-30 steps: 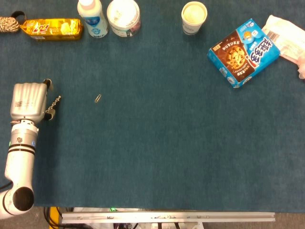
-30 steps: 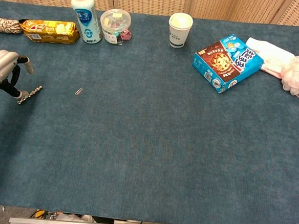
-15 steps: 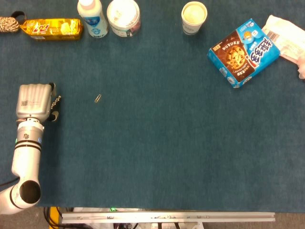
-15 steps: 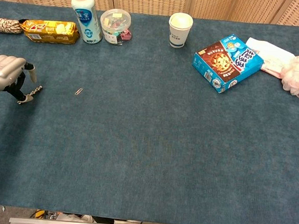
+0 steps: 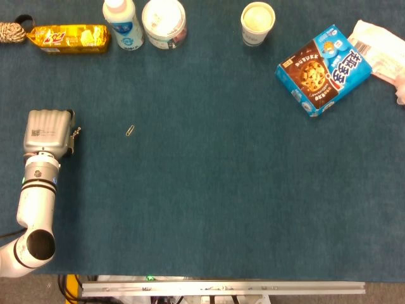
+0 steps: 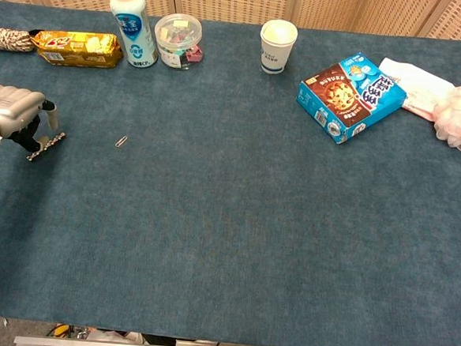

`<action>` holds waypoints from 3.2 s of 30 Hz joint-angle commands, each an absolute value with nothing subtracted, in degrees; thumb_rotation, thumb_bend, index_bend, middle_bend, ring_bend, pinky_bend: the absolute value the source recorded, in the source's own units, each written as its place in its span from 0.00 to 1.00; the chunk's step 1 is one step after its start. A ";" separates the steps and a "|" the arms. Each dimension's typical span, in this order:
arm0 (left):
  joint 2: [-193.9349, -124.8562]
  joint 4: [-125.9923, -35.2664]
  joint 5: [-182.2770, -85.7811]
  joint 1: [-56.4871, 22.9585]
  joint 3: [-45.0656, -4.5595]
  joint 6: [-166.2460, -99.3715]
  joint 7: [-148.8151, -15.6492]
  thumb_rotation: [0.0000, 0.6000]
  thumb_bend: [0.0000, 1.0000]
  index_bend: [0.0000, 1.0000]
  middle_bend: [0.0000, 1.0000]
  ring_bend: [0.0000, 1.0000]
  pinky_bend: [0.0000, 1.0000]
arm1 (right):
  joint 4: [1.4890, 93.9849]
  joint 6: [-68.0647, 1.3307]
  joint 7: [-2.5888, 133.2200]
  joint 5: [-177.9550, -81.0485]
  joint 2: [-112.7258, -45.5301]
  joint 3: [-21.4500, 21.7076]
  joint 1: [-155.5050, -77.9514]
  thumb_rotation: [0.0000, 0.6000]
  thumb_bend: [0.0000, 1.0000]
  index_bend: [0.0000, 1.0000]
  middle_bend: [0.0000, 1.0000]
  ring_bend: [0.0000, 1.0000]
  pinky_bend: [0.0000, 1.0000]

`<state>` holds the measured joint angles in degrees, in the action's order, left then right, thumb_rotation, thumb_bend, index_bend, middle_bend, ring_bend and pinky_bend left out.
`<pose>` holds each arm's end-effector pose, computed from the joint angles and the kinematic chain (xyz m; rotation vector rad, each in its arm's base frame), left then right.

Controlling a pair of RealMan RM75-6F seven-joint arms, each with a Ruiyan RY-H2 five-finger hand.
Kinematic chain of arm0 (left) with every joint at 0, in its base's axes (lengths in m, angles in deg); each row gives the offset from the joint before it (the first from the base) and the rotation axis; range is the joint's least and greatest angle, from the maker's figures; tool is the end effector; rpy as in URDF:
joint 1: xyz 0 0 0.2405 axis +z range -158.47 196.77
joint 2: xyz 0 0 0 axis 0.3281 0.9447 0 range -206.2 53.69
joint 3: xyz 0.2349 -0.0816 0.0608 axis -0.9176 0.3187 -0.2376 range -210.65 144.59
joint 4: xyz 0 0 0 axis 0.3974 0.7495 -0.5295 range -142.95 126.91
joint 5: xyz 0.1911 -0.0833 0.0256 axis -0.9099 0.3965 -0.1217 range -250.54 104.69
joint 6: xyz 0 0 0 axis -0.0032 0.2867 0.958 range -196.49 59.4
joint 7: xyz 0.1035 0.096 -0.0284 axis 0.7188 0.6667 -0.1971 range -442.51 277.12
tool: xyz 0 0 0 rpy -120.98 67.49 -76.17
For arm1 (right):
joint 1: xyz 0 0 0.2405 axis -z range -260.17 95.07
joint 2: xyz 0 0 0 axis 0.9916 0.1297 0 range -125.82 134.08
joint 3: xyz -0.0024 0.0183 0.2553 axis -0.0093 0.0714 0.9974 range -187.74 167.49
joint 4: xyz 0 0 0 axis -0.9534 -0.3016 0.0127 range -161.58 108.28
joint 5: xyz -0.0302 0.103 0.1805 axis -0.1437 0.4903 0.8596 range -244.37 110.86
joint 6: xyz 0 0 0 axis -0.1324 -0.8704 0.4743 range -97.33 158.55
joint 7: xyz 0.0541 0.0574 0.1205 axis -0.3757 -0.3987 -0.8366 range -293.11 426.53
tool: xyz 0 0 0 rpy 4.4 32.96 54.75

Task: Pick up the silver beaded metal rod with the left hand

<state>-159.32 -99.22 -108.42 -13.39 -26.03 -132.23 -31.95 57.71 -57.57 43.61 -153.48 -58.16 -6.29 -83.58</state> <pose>-0.2662 0.2979 0.0205 -1.6140 -0.9742 -0.2530 -0.3438 -0.1639 0.1937 1.2257 -1.0450 1.0932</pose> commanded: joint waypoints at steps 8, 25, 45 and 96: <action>-159.51 -98.60 -103.96 -16.02 -27.11 -131.61 -29.73 1.00 0.45 0.36 0.73 0.80 0.95 | 57.39 -57.40 43.39 -153.25 -58.31 -6.26 -83.47 1.00 0.15 0.43 0.52 0.40 0.36; -158.29 -102.94 -101.97 -18.83 -30.98 -131.04 -28.09 1.00 0.45 0.36 0.73 0.80 0.95 | 57.23 -57.91 43.35 -152.86 -58.37 -6.22 -82.71 1.00 0.15 0.43 0.52 0.40 0.36; -159.30 -102.44 -111.24 -15.52 -32.36 -135.42 -38.11 1.00 0.33 0.42 0.75 0.82 0.96 | 56.53 -58.09 42.73 -153.05 -58.62 -6.16 -82.42 1.00 0.15 0.43 0.52 0.40 0.36; -163.70 -95.17 -111.78 -13.54 -30.45 -133.67 -41.71 1.00 0.33 0.48 0.77 0.83 0.97 | 58.40 -58.78 44.53 -152.95 -57.87 -6.03 -81.55 1.00 0.15 0.43 0.52 0.40 0.36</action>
